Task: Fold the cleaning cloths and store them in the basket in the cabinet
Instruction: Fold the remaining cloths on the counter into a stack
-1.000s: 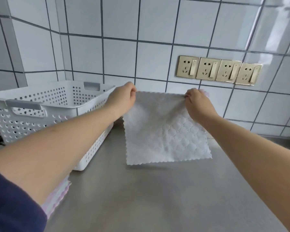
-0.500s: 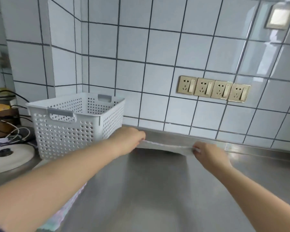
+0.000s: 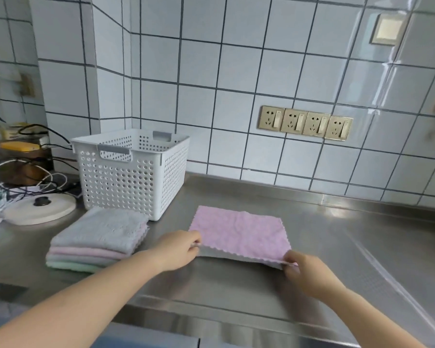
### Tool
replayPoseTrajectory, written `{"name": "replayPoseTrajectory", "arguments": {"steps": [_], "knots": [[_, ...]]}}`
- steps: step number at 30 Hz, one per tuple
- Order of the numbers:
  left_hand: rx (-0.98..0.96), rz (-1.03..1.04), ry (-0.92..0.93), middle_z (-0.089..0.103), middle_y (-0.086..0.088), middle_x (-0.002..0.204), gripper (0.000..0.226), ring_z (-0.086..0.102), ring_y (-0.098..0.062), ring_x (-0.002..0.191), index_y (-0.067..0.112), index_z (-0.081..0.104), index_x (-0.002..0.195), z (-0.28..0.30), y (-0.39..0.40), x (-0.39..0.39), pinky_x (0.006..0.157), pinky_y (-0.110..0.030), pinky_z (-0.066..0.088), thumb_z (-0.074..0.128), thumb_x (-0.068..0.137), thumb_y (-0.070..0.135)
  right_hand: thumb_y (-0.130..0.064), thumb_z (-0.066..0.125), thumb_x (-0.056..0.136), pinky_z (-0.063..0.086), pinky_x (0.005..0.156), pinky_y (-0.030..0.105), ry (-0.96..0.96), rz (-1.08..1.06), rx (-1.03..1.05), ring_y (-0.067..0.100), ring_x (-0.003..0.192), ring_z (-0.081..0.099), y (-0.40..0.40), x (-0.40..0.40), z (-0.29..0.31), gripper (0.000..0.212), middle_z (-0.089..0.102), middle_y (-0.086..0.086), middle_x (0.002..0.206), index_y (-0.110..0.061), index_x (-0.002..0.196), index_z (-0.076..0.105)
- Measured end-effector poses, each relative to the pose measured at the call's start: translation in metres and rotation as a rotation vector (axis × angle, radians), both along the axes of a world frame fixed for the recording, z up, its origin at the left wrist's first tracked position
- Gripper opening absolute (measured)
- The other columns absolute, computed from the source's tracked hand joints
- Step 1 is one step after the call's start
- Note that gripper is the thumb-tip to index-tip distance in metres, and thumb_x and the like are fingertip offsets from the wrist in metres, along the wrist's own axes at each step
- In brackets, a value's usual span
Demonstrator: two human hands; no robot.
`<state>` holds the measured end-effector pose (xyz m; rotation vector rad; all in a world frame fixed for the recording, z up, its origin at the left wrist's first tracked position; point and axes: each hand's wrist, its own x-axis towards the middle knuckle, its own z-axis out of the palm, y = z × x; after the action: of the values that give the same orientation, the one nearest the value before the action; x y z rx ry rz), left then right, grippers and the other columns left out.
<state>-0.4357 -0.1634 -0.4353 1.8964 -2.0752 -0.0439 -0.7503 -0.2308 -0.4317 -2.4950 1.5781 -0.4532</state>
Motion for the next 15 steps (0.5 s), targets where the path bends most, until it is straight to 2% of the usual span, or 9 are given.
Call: {"name": "replayPoseTrajectory", "arguments": {"steps": [3,6,8,10,13,15], "knots": [[0.003,0.012,0.083,0.064,0.006,0.091,0.007,0.06,-0.021,0.086,0.025,0.054,0.093,0.0,0.014,-0.002,0.073,-0.029,0.045,0.048,0.092,0.028,-0.024,0.052,0.087,0.046,0.07,0.029,-0.117,-0.016,0.079,0.022,0.079,0.061,0.013,-0.009,0.003,0.008,0.068,-0.002,0.085,-0.022,0.089,0.059],[-0.011,0.023,0.116,0.066,0.006,0.09,0.01,0.061,-0.02,0.085,0.025,0.058,0.095,0.005,0.026,-0.006,0.075,-0.032,0.048,0.053,0.09,0.032,-0.025,0.053,0.087,0.048,0.064,0.028,-0.208,-0.035,0.109,0.022,0.074,0.063,0.022,-0.02,0.008,0.01,0.069,0.0,0.081,-0.023,0.086,0.062],[0.007,0.0,0.154,0.064,0.01,0.089,0.014,0.061,-0.011,0.085,0.024,0.061,0.1,0.011,0.034,-0.009,0.074,-0.026,0.046,0.058,0.089,0.033,-0.026,0.054,0.087,0.044,0.061,0.023,-0.197,-0.027,0.115,0.017,0.07,0.059,0.026,-0.027,0.011,0.011,0.069,0.0,0.08,-0.022,0.084,0.064],[0.122,-0.072,0.155,0.058,0.018,0.083,0.015,0.054,0.007,0.07,0.027,0.061,0.102,0.018,0.043,-0.012,0.062,-0.008,0.035,0.06,0.089,0.033,-0.028,0.058,0.087,0.039,0.059,0.019,-0.126,0.0,0.233,0.01,0.064,0.051,0.03,-0.033,0.013,0.013,0.062,-0.005,0.073,-0.019,0.08,0.064],[0.249,-0.14,0.154,0.059,0.016,0.086,0.012,0.049,0.009,0.062,0.036,0.057,0.097,0.02,0.05,-0.01,0.06,-0.007,0.035,0.063,0.087,0.036,-0.032,0.061,0.086,0.035,0.053,0.015,-0.008,0.02,0.48,0.009,0.06,0.042,0.032,-0.04,0.018,0.025,0.048,-0.004,0.069,-0.008,0.082,0.059],[0.241,-0.123,0.206,0.057,0.017,0.084,0.013,0.049,0.009,0.062,0.037,0.055,0.096,0.017,0.049,-0.01,0.061,-0.007,0.036,0.064,0.087,0.035,-0.032,0.063,0.086,0.038,0.052,0.014,-0.08,0.002,0.516,0.008,0.06,0.046,0.031,-0.041,0.021,0.023,0.051,-0.005,0.067,-0.009,0.084,0.064]]}}
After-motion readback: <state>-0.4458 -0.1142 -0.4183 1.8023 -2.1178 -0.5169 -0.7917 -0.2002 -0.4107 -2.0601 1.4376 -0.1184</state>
